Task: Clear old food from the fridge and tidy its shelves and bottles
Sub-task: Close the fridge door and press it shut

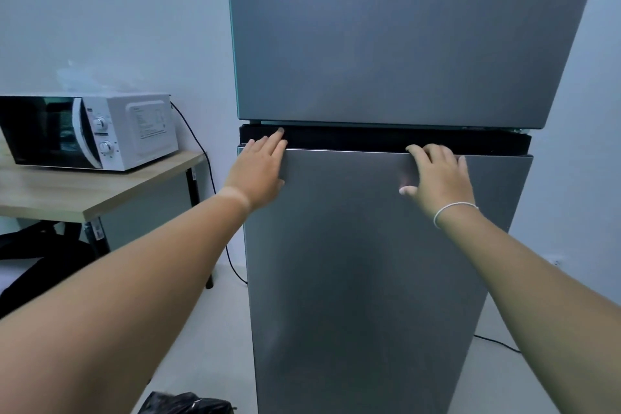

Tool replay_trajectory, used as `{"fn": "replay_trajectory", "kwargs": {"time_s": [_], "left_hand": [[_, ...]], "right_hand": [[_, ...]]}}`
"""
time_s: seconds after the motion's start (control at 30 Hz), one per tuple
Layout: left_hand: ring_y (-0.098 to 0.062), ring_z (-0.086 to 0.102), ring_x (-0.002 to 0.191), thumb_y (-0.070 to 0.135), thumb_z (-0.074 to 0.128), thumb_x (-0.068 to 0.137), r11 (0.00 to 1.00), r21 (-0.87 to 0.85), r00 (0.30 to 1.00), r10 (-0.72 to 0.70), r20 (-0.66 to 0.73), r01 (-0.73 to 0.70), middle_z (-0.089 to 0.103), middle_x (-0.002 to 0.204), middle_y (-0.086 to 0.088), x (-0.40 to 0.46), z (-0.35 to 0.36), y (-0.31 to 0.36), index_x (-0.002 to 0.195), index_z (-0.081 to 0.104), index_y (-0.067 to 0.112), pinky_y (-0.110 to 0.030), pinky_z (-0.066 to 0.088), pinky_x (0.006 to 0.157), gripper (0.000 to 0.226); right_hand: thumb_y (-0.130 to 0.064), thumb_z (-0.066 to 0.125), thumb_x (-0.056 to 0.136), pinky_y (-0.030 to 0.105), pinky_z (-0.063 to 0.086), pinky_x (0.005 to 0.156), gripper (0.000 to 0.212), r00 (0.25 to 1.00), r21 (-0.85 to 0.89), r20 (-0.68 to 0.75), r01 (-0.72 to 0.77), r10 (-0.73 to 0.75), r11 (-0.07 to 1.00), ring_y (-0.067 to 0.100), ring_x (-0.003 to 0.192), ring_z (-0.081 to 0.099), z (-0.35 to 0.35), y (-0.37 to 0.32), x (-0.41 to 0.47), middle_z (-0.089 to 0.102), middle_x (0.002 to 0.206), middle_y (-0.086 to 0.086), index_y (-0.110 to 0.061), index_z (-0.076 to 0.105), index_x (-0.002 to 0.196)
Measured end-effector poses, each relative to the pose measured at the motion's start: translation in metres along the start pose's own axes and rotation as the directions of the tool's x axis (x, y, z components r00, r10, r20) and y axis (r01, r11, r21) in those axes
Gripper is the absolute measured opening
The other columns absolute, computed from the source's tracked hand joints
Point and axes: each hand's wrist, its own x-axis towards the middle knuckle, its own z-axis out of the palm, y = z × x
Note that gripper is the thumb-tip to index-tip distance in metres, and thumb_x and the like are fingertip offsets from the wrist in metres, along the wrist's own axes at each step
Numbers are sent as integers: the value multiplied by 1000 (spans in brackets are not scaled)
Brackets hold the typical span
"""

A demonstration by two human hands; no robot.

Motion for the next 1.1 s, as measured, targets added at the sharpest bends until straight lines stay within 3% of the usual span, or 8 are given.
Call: {"fn": "replay_trajectory", "kwargs": {"time_s": [0.53,0.77,0.93,1.1], "left_hand": [[-29,21,145,26,55,89,1000,6,1000,2,-22,-2,9,162,-6,10,11,-4,150,16,8,-40,13,122,75],[-30,21,146,24,56,88,1000,0,1000,11,-5,-11,9,162,-7,10,9,-4,150,14,7,-40,14,122,76],[-29,20,146,25,51,89,998,34,993,48,111,-52,5,162,-8,11,-10,-6,151,11,7,-38,18,121,76],[-26,7,150,25,49,92,999,-33,974,-14,226,23,3,163,-5,0,-24,4,152,0,10,-37,22,119,79]], "right_hand": [[-31,68,81,47,18,117,75,999,-19,17,-32,32,999,26,140,25,3,-6,0,38,143,5,-23,29,144],[-29,68,82,46,17,118,88,998,-2,52,-46,46,999,27,148,9,3,-8,-8,23,155,4,-24,14,150],[-28,67,83,42,23,117,92,979,7,202,-16,15,1000,25,149,3,-16,-4,-5,13,159,2,-26,6,151],[-38,64,84,46,21,119,94,947,43,315,-84,66,996,25,150,-5,-29,-13,-12,-4,162,-2,-27,-1,151]]}}
